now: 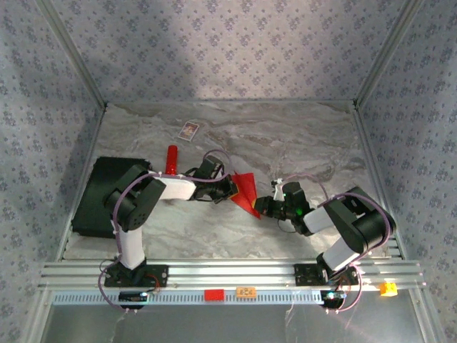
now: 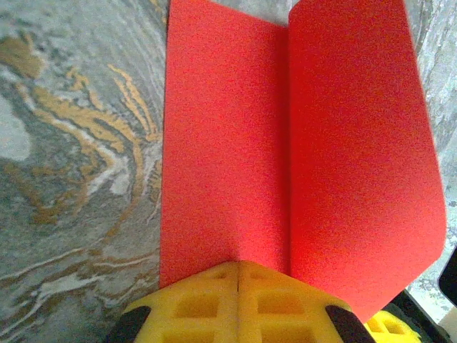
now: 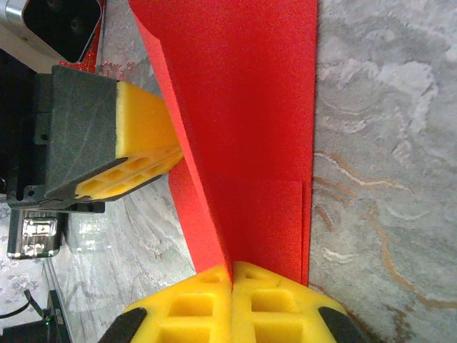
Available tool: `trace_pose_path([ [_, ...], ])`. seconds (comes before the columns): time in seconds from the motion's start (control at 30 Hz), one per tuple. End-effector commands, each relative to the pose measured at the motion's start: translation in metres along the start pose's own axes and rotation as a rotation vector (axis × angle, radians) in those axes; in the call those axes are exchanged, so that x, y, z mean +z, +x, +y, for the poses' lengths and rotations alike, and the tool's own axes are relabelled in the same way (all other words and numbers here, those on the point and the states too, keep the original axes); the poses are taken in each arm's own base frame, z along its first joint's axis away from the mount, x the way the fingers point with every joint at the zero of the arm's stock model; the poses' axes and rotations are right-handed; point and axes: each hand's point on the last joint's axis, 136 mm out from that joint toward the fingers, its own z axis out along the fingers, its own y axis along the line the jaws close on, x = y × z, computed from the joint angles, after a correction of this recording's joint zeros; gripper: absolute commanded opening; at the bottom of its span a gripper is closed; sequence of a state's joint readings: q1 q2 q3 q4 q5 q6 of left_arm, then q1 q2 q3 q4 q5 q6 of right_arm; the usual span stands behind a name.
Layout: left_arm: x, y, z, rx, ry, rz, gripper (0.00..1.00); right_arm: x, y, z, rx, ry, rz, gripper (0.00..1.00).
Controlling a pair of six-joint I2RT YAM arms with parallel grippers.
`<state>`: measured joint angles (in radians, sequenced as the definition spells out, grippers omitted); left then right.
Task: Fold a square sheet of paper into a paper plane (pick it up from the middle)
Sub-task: Fourth fold the wing at the center of the table.
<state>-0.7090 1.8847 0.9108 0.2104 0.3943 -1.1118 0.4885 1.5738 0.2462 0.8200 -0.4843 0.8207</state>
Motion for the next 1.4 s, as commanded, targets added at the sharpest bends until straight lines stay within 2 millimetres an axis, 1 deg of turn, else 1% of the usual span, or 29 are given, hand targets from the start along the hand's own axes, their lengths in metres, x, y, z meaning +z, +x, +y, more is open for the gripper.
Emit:
trace_pose_path([
  [0.0, -0.004, 0.007, 0.027, -0.033, -0.094, -0.003, 0.0, -0.001, 0.008, -0.008, 0.031, 0.018, 0.026, 0.01],
  [0.37, -0.005, 0.007, 0.025, -0.027, -0.091, -0.01, 0.0, 0.001, 0.009, -0.006, 0.037, 0.007, 0.033, 0.01],
  [0.47, -0.006, 0.006, 0.021, -0.021, -0.078, -0.017, 0.0, 0.002, 0.009, -0.006, 0.052, 0.001, 0.036, 0.01],
  [0.57, -0.009, 0.002, 0.011, 0.001, -0.047, -0.032, 0.0, 0.004, 0.011, -0.01, 0.07, 0.01, 0.05, 0.01],
  [0.7, -0.015, -0.005, -0.009, 0.054, 0.004, -0.055, 0.0, 0.005, 0.013, -0.012, 0.086, 0.007, 0.054, 0.01],
  [0.83, -0.021, -0.009, -0.032, 0.119, 0.065, -0.069, 0.02, 0.006, 0.014, -0.013, 0.094, 0.002, 0.064, 0.01],
  [0.97, -0.02, -0.009, -0.051, 0.167, 0.136, -0.05, 0.02, 0.006, 0.014, -0.016, 0.108, 0.008, 0.067, 0.01],
  [1.27, -0.007, -0.01, -0.071, 0.194, 0.252, -0.021, 0.02, 0.006, 0.016, -0.021, 0.136, 0.018, 0.074, 0.01],
  [1.37, -0.002, -0.011, -0.071, 0.186, 0.255, -0.016, 0.02, 0.006, 0.016, -0.024, 0.149, 0.024, 0.075, 0.01],
])
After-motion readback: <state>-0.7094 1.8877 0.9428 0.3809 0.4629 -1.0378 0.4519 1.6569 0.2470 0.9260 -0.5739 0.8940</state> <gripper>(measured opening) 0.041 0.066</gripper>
